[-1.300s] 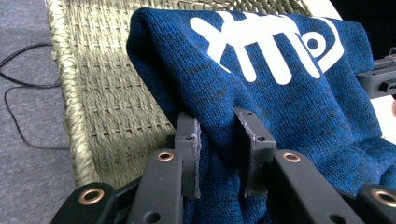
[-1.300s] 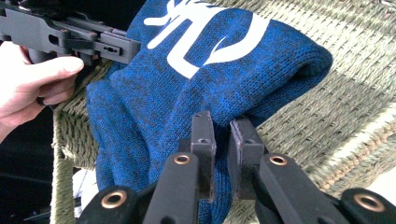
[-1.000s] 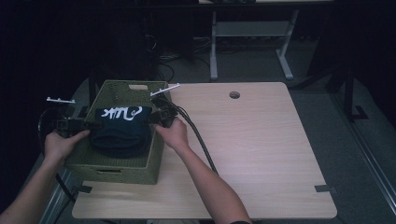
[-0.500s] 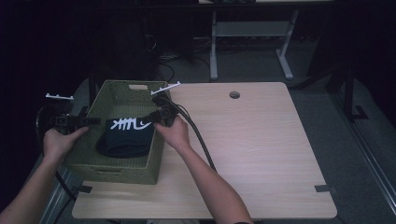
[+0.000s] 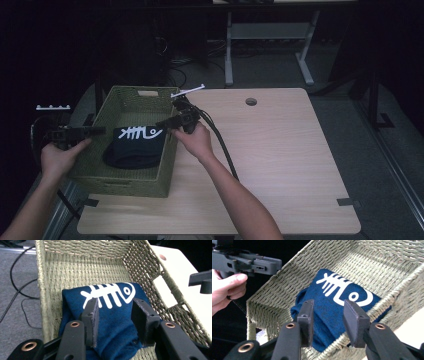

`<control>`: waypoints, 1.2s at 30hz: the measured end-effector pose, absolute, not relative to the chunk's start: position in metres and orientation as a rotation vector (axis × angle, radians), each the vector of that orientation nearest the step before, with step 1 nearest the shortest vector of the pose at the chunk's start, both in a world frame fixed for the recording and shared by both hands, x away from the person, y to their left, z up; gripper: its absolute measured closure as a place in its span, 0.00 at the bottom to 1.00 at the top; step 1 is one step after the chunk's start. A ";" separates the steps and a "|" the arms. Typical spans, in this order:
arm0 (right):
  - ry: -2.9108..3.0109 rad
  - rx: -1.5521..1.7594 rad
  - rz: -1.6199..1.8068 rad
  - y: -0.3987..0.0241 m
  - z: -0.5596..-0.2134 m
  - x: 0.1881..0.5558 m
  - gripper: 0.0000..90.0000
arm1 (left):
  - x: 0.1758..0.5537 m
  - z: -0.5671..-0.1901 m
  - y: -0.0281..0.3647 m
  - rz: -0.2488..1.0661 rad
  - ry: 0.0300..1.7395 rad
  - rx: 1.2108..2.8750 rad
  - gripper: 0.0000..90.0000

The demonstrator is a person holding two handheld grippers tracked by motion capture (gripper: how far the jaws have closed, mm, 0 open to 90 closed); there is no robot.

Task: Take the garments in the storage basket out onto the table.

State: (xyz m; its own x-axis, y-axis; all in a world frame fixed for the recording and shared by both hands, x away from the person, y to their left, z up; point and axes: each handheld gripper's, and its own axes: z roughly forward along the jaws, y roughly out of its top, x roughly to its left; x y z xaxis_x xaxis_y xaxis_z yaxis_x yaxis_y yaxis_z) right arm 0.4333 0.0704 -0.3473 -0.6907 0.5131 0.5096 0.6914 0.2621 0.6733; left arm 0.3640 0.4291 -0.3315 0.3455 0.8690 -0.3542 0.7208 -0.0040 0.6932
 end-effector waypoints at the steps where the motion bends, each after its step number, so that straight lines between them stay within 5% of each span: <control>1: -2.337 -1.127 -1.409 0.068 -0.347 0.433 0.65 | 0.360 -0.331 0.428 0.224 1.414 1.747 0.63; 21: -2.300 -1.111 -1.478 0.000 -0.343 0.425 0.48 | 0.306 -0.318 0.374 0.251 1.347 1.653 0.51; 36: -2.281 -1.191 -1.515 -0.046 -0.347 0.411 0.47 | 0.278 -0.316 0.326 0.192 1.228 1.630 0.48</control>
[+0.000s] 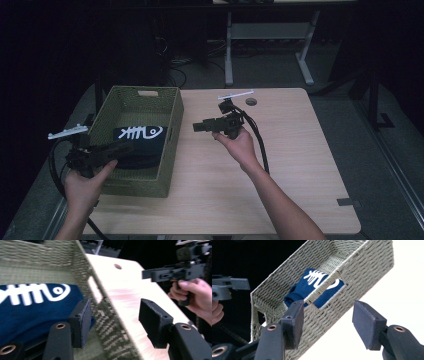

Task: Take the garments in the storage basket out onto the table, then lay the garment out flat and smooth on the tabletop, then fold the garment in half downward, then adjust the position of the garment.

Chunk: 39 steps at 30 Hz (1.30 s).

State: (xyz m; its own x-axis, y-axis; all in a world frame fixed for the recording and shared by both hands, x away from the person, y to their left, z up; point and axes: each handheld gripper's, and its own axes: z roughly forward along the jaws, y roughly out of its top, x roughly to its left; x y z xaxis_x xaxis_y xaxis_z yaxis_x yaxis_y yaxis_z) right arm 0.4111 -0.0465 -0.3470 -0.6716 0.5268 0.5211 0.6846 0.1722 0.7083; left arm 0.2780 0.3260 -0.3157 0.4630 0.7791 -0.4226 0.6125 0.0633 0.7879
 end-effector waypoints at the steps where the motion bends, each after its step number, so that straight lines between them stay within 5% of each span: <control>1: -2.285 -1.191 -1.515 -0.049 -0.347 0.410 0.46 | 0.277 -0.316 0.320 0.197 1.220 1.644 0.48; 39: -2.175 -1.507 -1.543 -0.197 -0.376 0.371 0.41 | 0.295 -0.333 0.164 -0.019 0.965 1.746 0.40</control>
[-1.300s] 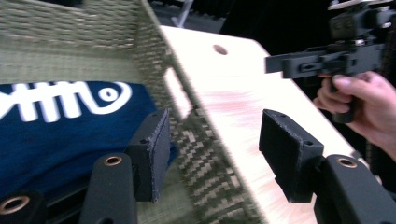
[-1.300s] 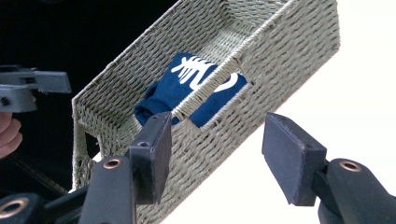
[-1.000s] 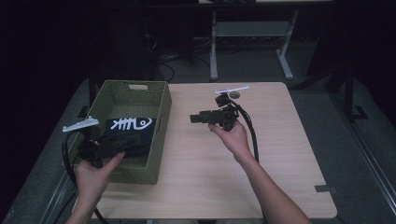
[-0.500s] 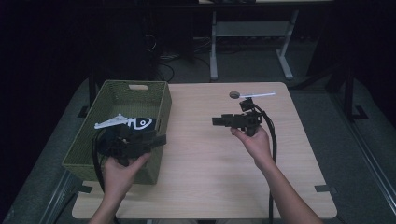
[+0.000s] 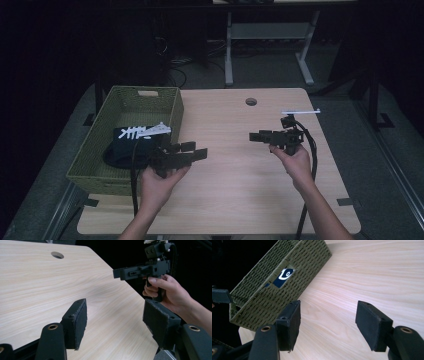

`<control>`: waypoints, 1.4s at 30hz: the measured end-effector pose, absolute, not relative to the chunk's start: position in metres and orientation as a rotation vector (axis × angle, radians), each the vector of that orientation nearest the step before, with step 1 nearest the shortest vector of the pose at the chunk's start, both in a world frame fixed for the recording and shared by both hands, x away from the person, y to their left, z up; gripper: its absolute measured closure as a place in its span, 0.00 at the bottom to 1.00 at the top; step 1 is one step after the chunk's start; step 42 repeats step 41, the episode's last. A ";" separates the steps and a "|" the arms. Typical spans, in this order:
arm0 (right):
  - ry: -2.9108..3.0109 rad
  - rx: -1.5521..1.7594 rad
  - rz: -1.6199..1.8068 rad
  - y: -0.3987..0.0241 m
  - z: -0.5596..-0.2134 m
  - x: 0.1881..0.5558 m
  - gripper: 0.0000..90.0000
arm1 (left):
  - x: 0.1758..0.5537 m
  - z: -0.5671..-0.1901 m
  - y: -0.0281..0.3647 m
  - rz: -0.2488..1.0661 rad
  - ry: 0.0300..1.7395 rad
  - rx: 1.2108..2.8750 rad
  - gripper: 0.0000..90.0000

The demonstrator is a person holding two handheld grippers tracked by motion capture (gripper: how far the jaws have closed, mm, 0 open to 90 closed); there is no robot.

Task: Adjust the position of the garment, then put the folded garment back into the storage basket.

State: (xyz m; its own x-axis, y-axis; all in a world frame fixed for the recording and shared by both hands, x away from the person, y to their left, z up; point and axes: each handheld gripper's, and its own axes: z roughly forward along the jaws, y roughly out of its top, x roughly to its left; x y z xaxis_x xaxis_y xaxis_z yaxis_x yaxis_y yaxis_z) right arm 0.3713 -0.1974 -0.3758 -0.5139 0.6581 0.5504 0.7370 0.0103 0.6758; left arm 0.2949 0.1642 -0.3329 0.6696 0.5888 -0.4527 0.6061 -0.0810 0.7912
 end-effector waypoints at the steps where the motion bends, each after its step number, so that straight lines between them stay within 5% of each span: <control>1: -2.177 -1.509 -1.544 -0.201 -0.377 0.370 0.40 | 0.296 -0.334 0.162 -0.022 0.966 1.745 0.40; 42: -2.060 -1.708 -1.494 -0.280 -0.427 0.332 0.38 | 0.305 -0.382 0.115 -0.094 0.977 1.794 0.36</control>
